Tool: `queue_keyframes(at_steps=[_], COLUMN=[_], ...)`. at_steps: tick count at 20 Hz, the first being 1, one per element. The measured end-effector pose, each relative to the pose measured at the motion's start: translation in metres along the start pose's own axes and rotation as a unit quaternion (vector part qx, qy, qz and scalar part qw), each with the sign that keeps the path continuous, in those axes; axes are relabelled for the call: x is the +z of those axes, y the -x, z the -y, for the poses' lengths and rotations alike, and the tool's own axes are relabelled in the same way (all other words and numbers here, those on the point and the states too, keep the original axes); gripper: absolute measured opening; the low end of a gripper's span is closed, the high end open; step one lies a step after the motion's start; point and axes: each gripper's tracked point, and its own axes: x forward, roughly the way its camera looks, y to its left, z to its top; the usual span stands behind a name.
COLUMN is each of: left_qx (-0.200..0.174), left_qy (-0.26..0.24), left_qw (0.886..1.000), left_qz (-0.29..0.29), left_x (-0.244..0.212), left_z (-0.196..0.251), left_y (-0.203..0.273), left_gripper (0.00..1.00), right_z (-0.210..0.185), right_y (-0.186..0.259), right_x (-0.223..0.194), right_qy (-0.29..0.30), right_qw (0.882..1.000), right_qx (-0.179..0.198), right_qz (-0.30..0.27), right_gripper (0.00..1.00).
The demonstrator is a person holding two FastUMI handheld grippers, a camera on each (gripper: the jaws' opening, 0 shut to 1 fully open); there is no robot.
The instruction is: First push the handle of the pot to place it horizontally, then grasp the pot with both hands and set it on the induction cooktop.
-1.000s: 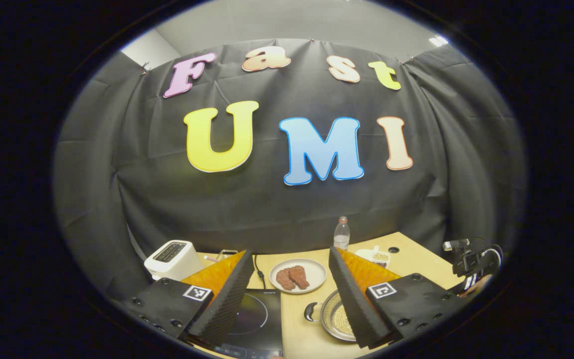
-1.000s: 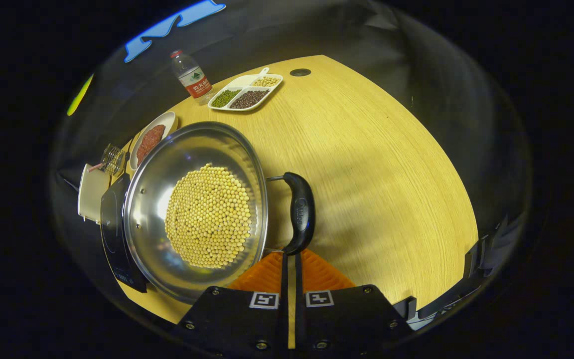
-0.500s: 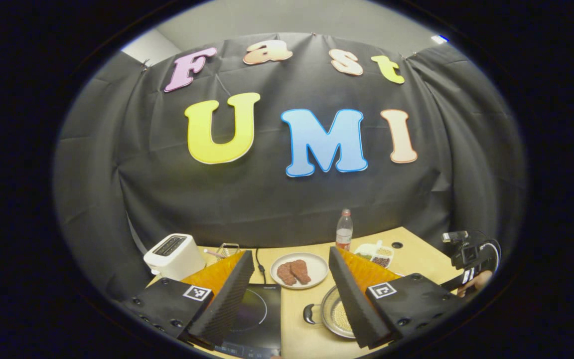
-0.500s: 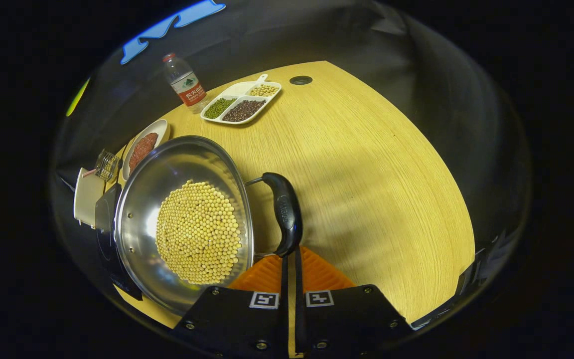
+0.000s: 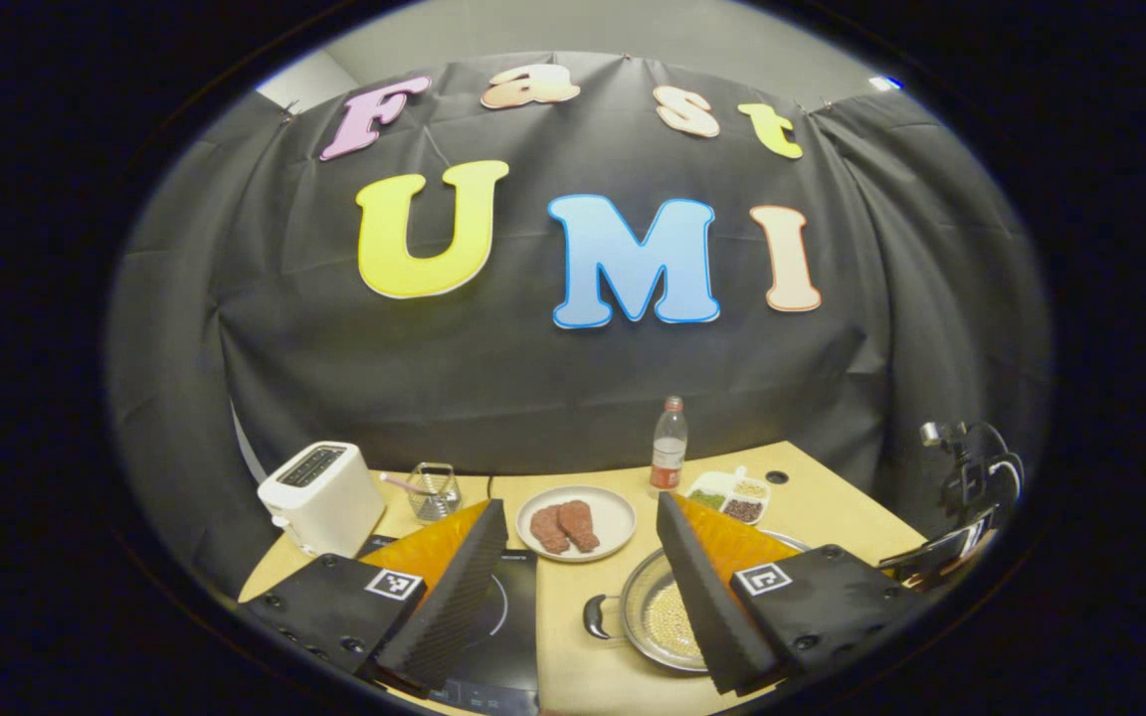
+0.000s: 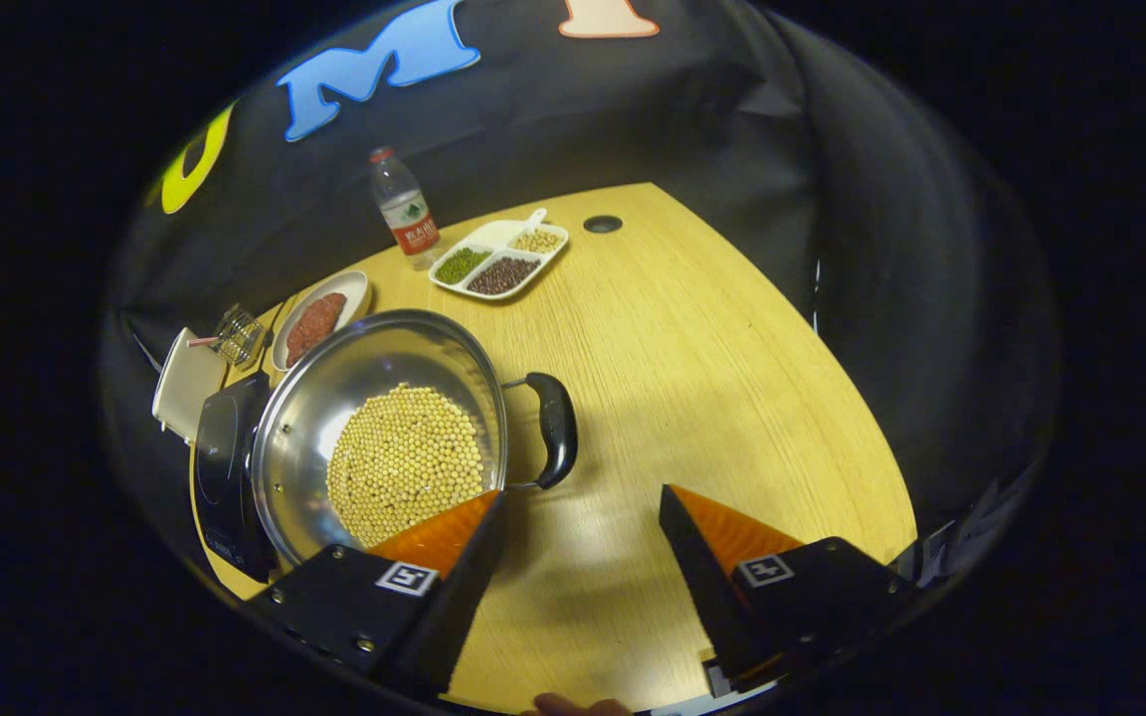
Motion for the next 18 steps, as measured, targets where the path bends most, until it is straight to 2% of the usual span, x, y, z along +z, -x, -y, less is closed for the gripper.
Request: queue_keyframes(at_steps=[2,5,7,8,10,18], left_qx=[-0.018,-0.033,-0.033,-0.030,-0.020,-0.005], left_qy=[0.008,0.011,0.019,0.022,0.022,0.001], left_qw=[1.000,0.999,0.998,0.998,0.996,0.986], left_qz=[-0.004,-0.025,-0.046,-0.059,-0.087,-0.168], left_x=[-0.015,-0.052,-0.081,-0.097,-0.131,-0.222], left_z=[0.011,0.024,0.027,0.028,0.027,0.015], left_y=[-0.004,-0.017,-0.030,-0.038,-0.056,-0.105], left_gripper=[1.00,0.95,1.00,0.95,0.99,0.99], right_z=[-0.004,-0.011,-0.010,-0.009,-0.010,-0.011], right_y=[0.011,0.015,0.010,0.005,-0.008,-0.059], right_x=[0.016,0.030,0.035,0.036,0.035,0.027], right_qy=[0.002,0.004,0.019,0.027,0.035,0.059], right_qw=[0.999,0.995,0.994,0.994,0.994,0.995], right_qx=[0.013,0.030,0.026,0.023,0.020,0.024], right_qz=[0.049,0.093,0.106,0.107,0.105,0.080], right_gripper=[0.96,0.96,0.96,0.96,0.96,0.96])
